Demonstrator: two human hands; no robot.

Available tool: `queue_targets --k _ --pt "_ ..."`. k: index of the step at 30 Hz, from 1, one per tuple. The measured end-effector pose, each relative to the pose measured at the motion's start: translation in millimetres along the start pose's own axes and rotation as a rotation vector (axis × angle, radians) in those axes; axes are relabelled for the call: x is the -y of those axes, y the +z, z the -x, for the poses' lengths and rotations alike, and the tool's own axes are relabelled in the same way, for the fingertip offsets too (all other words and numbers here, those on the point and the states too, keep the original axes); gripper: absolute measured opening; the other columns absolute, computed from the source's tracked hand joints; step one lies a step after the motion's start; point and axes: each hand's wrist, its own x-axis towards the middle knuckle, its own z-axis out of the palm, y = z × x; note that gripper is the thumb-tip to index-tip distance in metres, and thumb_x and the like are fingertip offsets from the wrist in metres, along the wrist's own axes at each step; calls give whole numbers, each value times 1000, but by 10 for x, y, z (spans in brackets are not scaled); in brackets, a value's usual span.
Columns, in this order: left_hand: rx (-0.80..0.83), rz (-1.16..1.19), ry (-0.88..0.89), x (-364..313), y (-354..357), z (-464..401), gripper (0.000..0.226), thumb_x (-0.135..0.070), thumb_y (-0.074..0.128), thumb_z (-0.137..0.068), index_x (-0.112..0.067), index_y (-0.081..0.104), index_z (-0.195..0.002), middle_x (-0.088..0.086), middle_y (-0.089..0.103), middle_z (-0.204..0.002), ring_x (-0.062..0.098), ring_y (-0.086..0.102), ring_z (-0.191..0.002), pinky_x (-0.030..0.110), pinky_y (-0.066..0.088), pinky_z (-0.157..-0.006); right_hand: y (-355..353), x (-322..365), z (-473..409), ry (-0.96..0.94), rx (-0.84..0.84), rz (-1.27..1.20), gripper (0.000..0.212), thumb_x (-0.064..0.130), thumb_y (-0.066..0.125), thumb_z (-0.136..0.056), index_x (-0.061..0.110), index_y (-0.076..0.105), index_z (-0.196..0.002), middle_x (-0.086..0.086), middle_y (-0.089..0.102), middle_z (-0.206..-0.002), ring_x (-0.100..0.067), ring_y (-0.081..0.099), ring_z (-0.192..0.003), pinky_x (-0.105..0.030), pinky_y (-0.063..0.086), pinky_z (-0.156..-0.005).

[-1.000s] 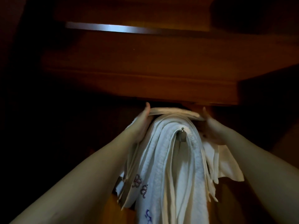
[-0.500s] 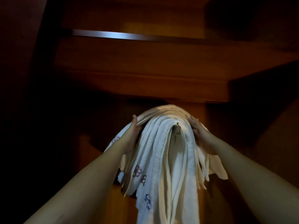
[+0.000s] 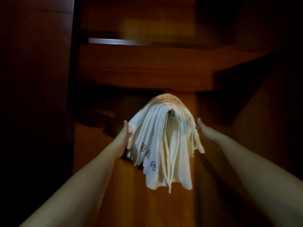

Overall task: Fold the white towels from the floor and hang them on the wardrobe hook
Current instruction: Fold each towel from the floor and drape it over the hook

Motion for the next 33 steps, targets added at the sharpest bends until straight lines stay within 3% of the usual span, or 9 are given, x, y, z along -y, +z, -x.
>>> queue_targets --k 3,7,10,12,15,17,19,24,33 --pt "117 -25 -2 15 -15 487 92 -83 10 -88 -20 66 -125 -7 56 -138 18 45 -132 35 36 -105 39 25 438 -10 -40 5 86 75 8 -96 20 50 -147 -11 46 -155 -33 39 -145 -54 25 -118" --pt "129 -2 29 138 57 1098 84 -75 15 -96 -18 58 -140 6 56 -145 24 37 -144 49 10 -121 201 -62 1204 5 -92 36 83 73 10 -98 20 54 -143 -11 49 -152 -31 42 -143 -55 27 -120" --pt "123 -28 24 197 175 1633 66 -65 26 -101 -17 69 -118 8 63 -135 22 52 -126 44 23 -116 333 -191 1844 37 -57 107 76 68 14 -101 20 54 -144 -10 48 -154 -30 42 -143 -51 26 -118" --pt "151 -78 3 265 258 1950 47 -51 42 -104 -15 66 -122 10 65 -128 24 57 -120 41 33 -113 385 -301 2254 16 -8 232 66 61 23 -105 17 52 -146 -10 47 -154 -28 45 -141 -43 31 -115" --pt "243 -300 29 492 391 2359 26 -34 64 -97 -17 67 -116 -1 68 -114 20 60 -118 27 44 -83 405 -583 2854 16 57 465 59 55 43 -104 17 48 -148 -7 45 -155 -25 47 -138 -37 39 -108" --pt "320 -462 56 684 512 2607 31 -35 70 -93 -21 64 -120 -8 64 -117 13 59 -113 20 41 -76 367 -840 3239 23 98 553 59 53 49 -102 20 45 -151 -5 40 -158 -24 44 -141 -38 40 -111" --pt "372 -564 66 879 666 2814 46 -39 71 -92 -22 58 -133 -9 57 -127 10 53 -116 20 40 -79 289 -1132 3608 33 138 574 59 52 51 -101 22 43 -152 -3 38 -160 -23 42 -142 -38 40 -112" --pt "598 -741 98 1563 1272 3294 47 -44 65 -94 -25 56 -136 -3 52 -141 17 49 -130 33 43 -96 55 -2019 4422 141 206 590 60 53 52 -100 24 42 -151 0 39 -159 -19 43 -142 -33 37 -112" --pt "1004 -858 -13 2808 3150 4320 48 -43 61 -96 -24 51 -139 -1 45 -148 17 44 -134 31 40 -98 -726 -3894 5891 524 240 583 57 49 55 -99 19 49 -148 -3 47 -154 -22 42 -141 -26 30 -107"
